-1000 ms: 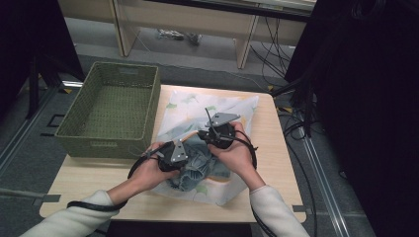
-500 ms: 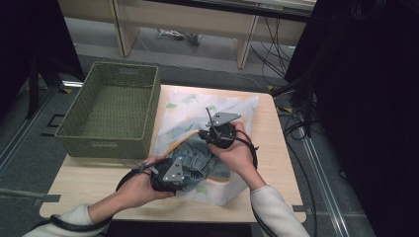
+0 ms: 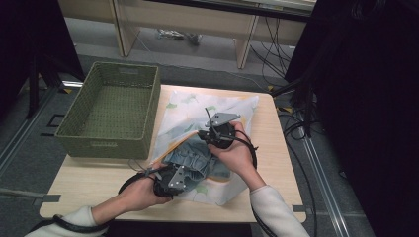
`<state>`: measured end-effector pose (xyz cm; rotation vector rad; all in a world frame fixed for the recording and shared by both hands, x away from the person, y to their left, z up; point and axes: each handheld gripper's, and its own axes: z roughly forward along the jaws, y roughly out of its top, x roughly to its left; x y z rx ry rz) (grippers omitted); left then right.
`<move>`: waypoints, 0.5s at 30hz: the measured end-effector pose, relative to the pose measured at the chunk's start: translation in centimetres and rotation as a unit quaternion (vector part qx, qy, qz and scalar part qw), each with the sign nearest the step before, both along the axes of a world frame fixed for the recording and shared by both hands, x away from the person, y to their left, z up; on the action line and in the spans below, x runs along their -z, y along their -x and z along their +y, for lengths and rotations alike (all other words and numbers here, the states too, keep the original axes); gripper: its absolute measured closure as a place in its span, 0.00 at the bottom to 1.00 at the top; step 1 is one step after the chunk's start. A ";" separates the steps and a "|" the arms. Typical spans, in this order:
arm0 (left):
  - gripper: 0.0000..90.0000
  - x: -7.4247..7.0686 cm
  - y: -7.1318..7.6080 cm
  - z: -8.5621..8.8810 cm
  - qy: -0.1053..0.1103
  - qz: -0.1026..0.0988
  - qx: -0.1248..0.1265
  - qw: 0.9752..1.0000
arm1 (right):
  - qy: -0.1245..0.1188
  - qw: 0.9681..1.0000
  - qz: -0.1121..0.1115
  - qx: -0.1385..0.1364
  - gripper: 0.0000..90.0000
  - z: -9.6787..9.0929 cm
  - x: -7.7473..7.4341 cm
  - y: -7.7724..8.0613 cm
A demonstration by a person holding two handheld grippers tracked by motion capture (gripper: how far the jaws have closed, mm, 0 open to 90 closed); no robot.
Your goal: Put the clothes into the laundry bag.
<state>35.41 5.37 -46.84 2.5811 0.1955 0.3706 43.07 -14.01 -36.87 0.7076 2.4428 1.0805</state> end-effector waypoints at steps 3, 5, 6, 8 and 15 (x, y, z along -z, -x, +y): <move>0.80 0.2 0.0 -0.1 0.015 0.006 -0.012 1.000 | 0.000 1.000 0.000 0.000 1.00 0.0 0.0 0.0; 0.87 0.1 -0.1 -0.2 0.011 0.008 -0.009 1.000 | 0.000 1.000 0.000 0.000 1.00 0.0 0.0 0.0; 0.91 0.2 0.0 -0.2 0.018 0.012 -0.013 1.000 | 0.000 1.000 0.000 0.000 1.00 0.0 0.0 0.0; 0.92 0.2 0.0 -0.3 0.016 0.012 -0.014 1.000 | 0.000 1.000 0.001 0.000 1.00 0.0 0.0 0.1; 0.94 0.0 0.0 -0.3 0.022 0.016 -0.021 0.999 | -0.001 1.000 0.004 0.001 1.00 0.1 0.0 0.1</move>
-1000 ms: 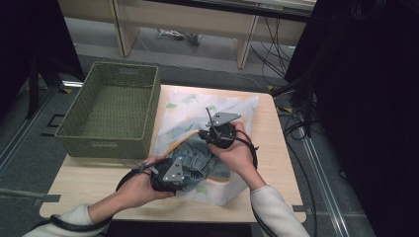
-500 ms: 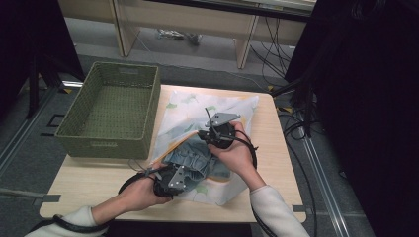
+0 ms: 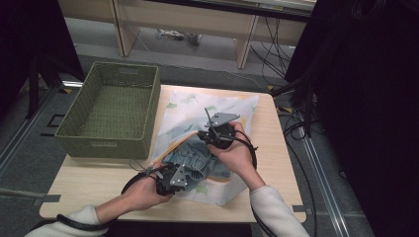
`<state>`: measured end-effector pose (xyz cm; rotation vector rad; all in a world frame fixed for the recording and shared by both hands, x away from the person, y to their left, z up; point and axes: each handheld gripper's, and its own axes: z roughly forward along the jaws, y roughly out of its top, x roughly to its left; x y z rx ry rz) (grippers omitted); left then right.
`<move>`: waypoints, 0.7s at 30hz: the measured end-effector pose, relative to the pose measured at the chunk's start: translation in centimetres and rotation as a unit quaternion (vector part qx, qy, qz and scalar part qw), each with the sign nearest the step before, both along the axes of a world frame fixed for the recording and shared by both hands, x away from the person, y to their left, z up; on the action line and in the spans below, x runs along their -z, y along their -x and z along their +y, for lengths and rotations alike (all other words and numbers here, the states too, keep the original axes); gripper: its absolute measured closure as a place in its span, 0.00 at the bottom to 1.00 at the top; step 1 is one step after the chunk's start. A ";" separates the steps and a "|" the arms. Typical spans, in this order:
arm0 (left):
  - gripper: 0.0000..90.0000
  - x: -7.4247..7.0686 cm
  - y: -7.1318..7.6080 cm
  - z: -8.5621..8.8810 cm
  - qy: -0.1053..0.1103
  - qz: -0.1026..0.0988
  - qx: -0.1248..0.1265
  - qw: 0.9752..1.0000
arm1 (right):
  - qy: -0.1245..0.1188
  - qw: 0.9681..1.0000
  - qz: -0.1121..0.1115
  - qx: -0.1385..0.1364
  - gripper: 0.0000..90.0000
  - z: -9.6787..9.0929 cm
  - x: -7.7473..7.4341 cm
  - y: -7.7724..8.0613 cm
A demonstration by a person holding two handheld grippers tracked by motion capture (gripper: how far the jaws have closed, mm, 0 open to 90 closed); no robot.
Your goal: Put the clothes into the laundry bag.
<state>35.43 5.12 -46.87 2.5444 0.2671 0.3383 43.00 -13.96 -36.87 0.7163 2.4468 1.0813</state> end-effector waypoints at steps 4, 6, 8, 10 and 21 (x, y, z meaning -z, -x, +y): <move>0.95 -0.3 0.1 0.1 0.009 -0.005 -0.004 1.000 | 0.001 1.000 -0.002 -0.003 1.00 0.1 0.0 0.0; 0.95 -0.6 0.1 0.1 0.017 -0.008 -0.006 1.000 | 0.001 1.000 -0.002 -0.003 1.00 0.1 0.0 0.0; 0.95 -0.8 0.1 0.1 0.025 -0.007 -0.010 1.000 | 0.000 1.000 -0.001 -0.003 1.00 0.1 0.0 0.0; 0.96 -1.0 0.1 0.1 0.033 -0.007 -0.012 0.999 | 0.000 1.000 -0.001 -0.003 1.00 0.1 0.0 0.0; 0.96 -3.6 0.0 0.2 0.087 -0.040 -0.019 0.995 | -0.005 1.000 -0.008 -0.005 1.00 0.2 -0.6 0.3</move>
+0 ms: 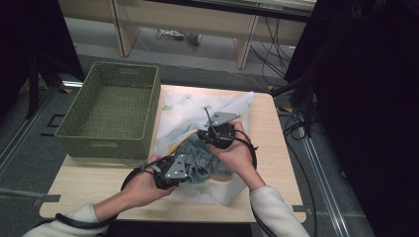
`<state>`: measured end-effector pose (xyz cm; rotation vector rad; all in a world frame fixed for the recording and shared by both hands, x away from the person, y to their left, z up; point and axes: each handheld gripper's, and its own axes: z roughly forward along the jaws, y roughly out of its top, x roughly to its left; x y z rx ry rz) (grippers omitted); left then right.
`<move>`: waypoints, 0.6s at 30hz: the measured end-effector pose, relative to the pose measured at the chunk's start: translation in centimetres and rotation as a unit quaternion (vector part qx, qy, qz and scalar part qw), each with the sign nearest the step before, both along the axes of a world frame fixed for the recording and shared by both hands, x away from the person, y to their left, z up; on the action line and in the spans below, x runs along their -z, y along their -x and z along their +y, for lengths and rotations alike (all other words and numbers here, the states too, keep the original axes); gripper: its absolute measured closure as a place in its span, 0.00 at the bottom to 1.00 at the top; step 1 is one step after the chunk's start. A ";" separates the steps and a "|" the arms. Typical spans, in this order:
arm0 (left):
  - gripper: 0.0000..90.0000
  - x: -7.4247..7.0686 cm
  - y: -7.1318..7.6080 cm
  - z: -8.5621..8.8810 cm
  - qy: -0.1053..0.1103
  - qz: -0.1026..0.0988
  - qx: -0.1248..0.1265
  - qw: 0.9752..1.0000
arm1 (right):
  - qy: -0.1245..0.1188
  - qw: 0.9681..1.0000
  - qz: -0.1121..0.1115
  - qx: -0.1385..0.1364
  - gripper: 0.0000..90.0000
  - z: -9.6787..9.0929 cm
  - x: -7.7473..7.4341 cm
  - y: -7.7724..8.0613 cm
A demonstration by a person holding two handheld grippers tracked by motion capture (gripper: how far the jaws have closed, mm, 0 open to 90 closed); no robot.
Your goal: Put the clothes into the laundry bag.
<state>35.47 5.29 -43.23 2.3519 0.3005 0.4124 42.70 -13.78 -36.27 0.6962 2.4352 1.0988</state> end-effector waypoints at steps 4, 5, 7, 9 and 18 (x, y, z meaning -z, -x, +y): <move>0.96 -1.2 -0.3 0.2 0.012 -0.016 -0.006 1.000 | -0.005 1.000 -0.005 0.000 1.00 0.0 -0.4 0.2; 0.96 -1.6 -0.4 0.2 0.016 -0.020 -0.007 1.000 | -0.005 1.000 -0.010 -0.004 1.00 0.0 -0.5 0.2; 0.96 -2.5 -0.6 0.2 0.022 -0.033 -0.010 0.999 | -0.010 1.000 -0.013 -0.002 1.00 0.0 -0.9 0.3; 0.96 -3.3 -0.8 0.1 0.027 -0.046 -0.013 0.998 | -0.013 1.000 -0.018 -0.002 1.00 -0.1 -1.2 0.4; 0.96 -5.0 -1.3 -0.2 0.034 -0.073 -0.019 0.997 | -0.023 0.999 -0.029 -0.003 1.00 -0.1 -2.2 0.8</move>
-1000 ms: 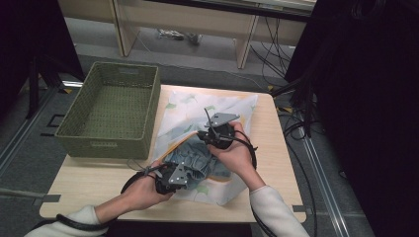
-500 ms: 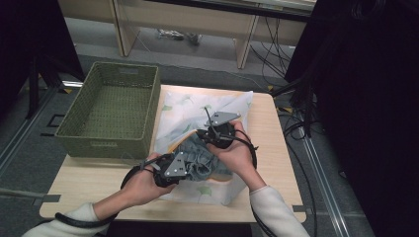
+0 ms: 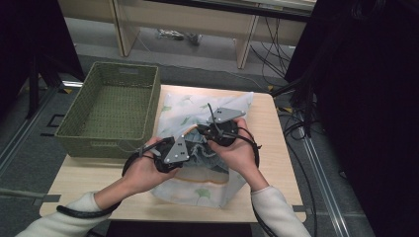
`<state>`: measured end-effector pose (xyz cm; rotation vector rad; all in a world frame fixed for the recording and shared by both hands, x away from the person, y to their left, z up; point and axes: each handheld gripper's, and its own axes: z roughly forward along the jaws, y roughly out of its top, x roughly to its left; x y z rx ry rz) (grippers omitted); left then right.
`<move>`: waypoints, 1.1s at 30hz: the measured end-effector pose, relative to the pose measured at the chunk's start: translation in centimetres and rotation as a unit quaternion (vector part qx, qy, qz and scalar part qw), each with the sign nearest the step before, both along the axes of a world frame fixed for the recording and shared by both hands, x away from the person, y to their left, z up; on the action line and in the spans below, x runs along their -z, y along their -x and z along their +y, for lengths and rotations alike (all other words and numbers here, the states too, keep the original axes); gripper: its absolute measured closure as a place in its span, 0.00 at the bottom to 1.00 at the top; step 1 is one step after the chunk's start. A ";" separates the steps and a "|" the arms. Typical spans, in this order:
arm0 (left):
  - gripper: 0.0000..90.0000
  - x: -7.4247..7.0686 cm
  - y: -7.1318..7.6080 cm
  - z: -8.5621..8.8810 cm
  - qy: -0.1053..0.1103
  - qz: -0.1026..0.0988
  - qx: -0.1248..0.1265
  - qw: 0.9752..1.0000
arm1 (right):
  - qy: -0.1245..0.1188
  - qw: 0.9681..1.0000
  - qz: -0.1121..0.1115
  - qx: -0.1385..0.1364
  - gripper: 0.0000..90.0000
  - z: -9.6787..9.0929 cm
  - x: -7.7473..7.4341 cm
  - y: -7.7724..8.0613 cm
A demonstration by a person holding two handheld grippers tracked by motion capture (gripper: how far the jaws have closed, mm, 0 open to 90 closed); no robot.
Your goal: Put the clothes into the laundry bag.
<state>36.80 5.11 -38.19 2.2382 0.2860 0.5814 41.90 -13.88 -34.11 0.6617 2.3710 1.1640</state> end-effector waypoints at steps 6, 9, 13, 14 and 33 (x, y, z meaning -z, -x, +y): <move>0.96 -0.6 -0.2 0.2 0.008 -0.006 -0.007 1.000 | -0.002 1.000 -0.007 -0.002 1.00 0.1 -0.4 0.2; 0.96 -1.1 -0.3 0.4 0.011 -0.012 -0.010 1.000 | -0.005 1.000 -0.009 -0.002 1.00 0.1 -0.7 0.3; 0.96 -1.6 -0.4 0.4 0.017 -0.018 -0.013 1.000 | -0.010 1.000 -0.013 -0.001 1.00 0.1 -1.0 0.5; 0.96 -1.6 -0.4 0.5 0.017 -0.018 -0.013 1.000 | -0.009 1.000 -0.015 -0.003 1.00 0.1 -1.1 0.5; 0.96 -2.0 -1.8 -0.3 0.016 -0.024 -0.029 0.999 | -0.021 0.999 -0.026 0.001 1.00 -0.1 -1.8 0.7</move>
